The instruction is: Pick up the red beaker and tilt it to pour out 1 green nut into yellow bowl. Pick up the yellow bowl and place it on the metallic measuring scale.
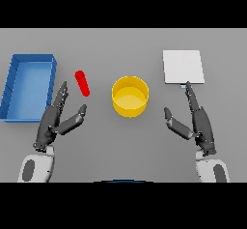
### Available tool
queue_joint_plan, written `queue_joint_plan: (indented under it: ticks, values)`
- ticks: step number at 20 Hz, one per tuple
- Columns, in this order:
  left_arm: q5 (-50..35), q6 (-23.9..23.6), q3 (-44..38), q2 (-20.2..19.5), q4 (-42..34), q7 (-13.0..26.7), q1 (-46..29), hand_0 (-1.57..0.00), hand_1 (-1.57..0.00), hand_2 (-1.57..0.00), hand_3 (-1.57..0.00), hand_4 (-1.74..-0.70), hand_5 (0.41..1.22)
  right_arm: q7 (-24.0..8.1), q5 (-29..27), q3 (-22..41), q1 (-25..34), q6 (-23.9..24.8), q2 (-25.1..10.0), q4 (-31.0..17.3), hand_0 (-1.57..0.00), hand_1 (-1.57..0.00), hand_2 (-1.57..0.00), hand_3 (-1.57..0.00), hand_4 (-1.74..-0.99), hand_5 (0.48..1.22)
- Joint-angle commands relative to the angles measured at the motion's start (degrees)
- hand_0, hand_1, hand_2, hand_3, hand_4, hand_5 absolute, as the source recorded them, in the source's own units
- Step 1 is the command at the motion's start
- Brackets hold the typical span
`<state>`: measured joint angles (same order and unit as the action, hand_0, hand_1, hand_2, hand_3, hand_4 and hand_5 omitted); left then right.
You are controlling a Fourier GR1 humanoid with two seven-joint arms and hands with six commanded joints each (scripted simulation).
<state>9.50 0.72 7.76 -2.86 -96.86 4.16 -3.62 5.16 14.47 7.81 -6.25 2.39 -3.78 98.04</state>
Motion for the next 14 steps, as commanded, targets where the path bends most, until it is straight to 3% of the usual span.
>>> queue_joint_plan:
  ticks: [1,6,14]
  values:
    - [0.0,-0.1,-0.5,0.3,2.7,0.1,1.5,0.0,0.0,0.0,0.0,-1.28,0.691,0.5,-1.1,0.1,-0.5,-0.6,0.4,0.7,0.0,0.0,0.0,0.0,-1.265,0.68]
    - [-0.6,-0.4,-2.4,1.3,11.6,-1.0,9.6,0.0,0.0,0.0,0.0,-1.38,0.738,0.8,-2.4,-0.5,-0.6,-1.0,0.7,0.4,0.0,0.0,0.0,0.0,-1.304,0.678]
    - [-1.2,-1.2,-6.9,0.8,25.9,-3.2,18.9,0.0,0.0,0.0,0.0,-1.34,0.717,-1.0,-3.0,-1.0,0.1,-0.8,0.7,0.9,0.0,0.0,0.0,0.0,-1.341,0.689]
